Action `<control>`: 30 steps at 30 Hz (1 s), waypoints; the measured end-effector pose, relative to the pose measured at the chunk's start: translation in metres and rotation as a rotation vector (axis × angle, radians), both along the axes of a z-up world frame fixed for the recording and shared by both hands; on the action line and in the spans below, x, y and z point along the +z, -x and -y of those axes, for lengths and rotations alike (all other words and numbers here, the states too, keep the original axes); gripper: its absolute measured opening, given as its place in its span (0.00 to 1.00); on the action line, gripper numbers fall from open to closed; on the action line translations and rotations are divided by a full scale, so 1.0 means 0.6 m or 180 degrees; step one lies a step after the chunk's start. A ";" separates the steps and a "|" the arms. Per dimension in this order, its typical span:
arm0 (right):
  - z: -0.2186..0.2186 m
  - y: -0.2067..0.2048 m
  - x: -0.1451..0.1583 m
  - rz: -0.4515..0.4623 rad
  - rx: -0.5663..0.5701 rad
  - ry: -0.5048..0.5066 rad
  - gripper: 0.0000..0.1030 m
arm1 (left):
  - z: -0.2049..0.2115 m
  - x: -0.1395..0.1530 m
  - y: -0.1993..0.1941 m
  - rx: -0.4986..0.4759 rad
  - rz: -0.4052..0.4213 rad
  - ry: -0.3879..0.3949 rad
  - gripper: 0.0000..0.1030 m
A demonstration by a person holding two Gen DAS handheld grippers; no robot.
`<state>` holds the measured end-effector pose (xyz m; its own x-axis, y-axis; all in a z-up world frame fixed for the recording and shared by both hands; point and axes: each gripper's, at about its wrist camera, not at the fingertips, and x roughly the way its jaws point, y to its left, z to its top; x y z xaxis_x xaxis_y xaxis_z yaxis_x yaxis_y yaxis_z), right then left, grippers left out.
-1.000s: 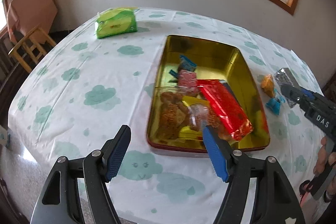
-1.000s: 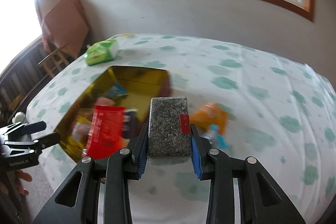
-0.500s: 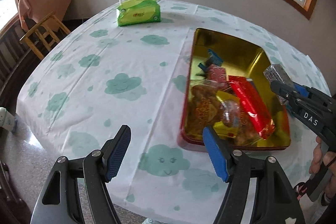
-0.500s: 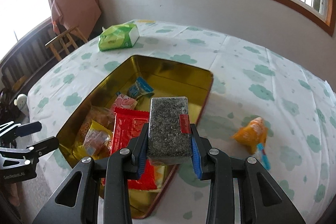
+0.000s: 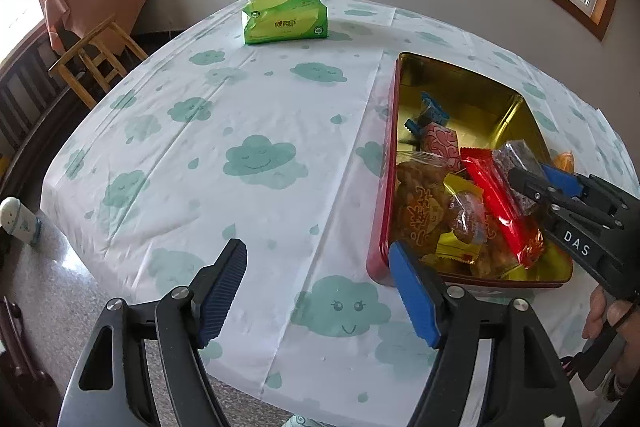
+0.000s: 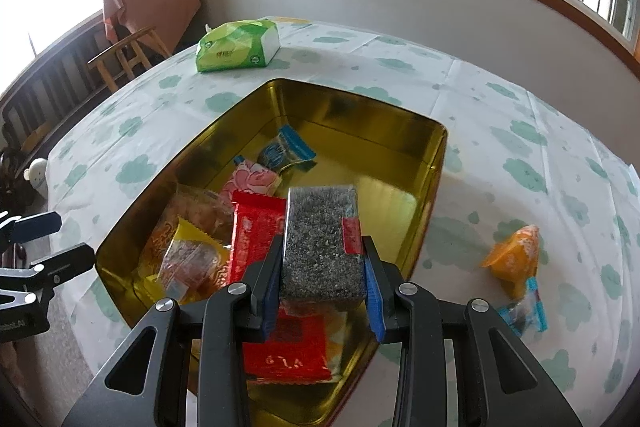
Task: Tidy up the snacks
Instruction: 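Carry the grey square pack into the tin box and open the right gripper, then grasp the blue-wrapped candy with the right gripper and lift it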
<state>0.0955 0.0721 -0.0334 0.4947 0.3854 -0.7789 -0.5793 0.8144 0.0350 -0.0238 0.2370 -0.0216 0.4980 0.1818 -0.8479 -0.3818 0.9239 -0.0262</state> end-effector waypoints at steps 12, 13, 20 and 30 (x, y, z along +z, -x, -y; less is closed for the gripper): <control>0.030 0.010 0.025 0.0042 -0.0067 -0.0285 0.39 | -0.002 0.000 0.001 0.0028 -0.0024 0.0012 0.69; 0.035 0.012 0.028 0.0055 -0.0090 -0.0305 0.40 | -0.002 0.000 0.001 0.0028 -0.0020 0.0010 0.69; 0.112 0.014 0.035 0.0123 -0.0347 -0.0336 0.42 | 0.001 0.003 0.002 0.0028 0.0008 0.0004 0.69; 0.247 -0.004 -0.019 -0.0133 -0.0919 -0.0187 0.42 | 0.023 -0.003 -0.010 -0.0074 -0.0022 0.0016 0.69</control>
